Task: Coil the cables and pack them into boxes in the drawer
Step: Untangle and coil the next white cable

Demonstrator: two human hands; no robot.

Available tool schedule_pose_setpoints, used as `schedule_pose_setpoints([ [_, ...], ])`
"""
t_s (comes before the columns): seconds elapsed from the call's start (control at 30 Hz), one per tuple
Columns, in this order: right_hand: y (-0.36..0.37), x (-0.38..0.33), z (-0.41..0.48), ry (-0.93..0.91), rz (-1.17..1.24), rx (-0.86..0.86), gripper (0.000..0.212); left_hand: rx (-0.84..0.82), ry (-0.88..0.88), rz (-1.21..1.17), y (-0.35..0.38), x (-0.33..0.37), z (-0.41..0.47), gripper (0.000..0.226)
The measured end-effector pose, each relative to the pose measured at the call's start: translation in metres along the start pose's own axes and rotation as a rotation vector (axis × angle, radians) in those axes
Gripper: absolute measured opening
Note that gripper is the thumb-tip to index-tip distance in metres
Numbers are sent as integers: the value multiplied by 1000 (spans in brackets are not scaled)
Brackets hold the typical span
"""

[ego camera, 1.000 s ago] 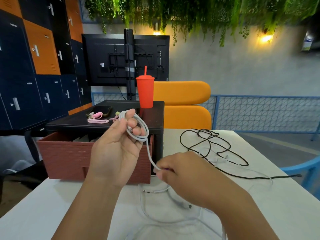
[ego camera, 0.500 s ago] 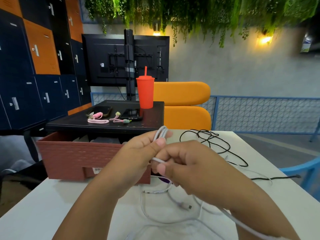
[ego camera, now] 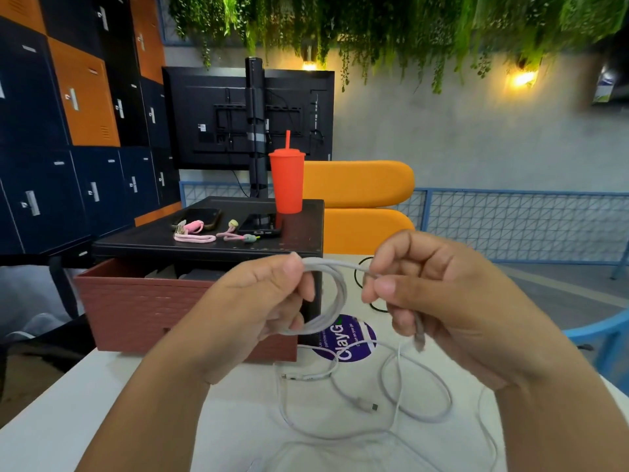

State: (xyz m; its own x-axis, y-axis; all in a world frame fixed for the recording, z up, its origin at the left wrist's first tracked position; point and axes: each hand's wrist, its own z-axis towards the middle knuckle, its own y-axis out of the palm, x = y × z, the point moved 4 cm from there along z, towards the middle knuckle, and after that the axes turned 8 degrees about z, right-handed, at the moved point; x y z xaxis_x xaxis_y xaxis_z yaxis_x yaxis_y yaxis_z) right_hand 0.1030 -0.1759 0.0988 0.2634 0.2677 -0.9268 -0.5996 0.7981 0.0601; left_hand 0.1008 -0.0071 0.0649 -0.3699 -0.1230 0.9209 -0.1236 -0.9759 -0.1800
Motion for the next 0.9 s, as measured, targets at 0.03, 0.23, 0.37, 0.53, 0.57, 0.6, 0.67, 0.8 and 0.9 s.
schedule_pose_setpoints([
  [0.03, -4, -2, -1, -43, -138, 30, 29, 16, -13, -27, 0, 0, 1, 36],
  [0.23, -14, 0, 1, -190, -710, 298, 29, 3, -29, -237, 14, 1, 5, 40],
  [0.37, -6, 7, 8, -154, -653, 216, 25, -29, -34, -404, 19, 0, 8, 45],
  [0.53, -2, 16, 12, -106, -287, 180, 43, -1, -41, -397, 20, -5, 11, 43],
  [0.57, -2, 18, 12, -117, -234, 192, 42, 12, -44, -386, 19, -5, 11, 43],
  [0.6, -3, 19, 13, -132, -190, 214, 38, 30, -45, -368, 18, -6, 12, 43],
  [0.67, -4, 21, 15, -148, -122, 251, 32, 72, -43, -296, 16, -7, 13, 45],
  [0.8, -5, 28, 20, -127, -19, 258, 36, 133, -54, -162, 15, -7, 11, 47],
  [0.9, -4, 33, 22, -106, 68, 250, 37, 139, -51, -87, 16, -6, 10, 43],
])
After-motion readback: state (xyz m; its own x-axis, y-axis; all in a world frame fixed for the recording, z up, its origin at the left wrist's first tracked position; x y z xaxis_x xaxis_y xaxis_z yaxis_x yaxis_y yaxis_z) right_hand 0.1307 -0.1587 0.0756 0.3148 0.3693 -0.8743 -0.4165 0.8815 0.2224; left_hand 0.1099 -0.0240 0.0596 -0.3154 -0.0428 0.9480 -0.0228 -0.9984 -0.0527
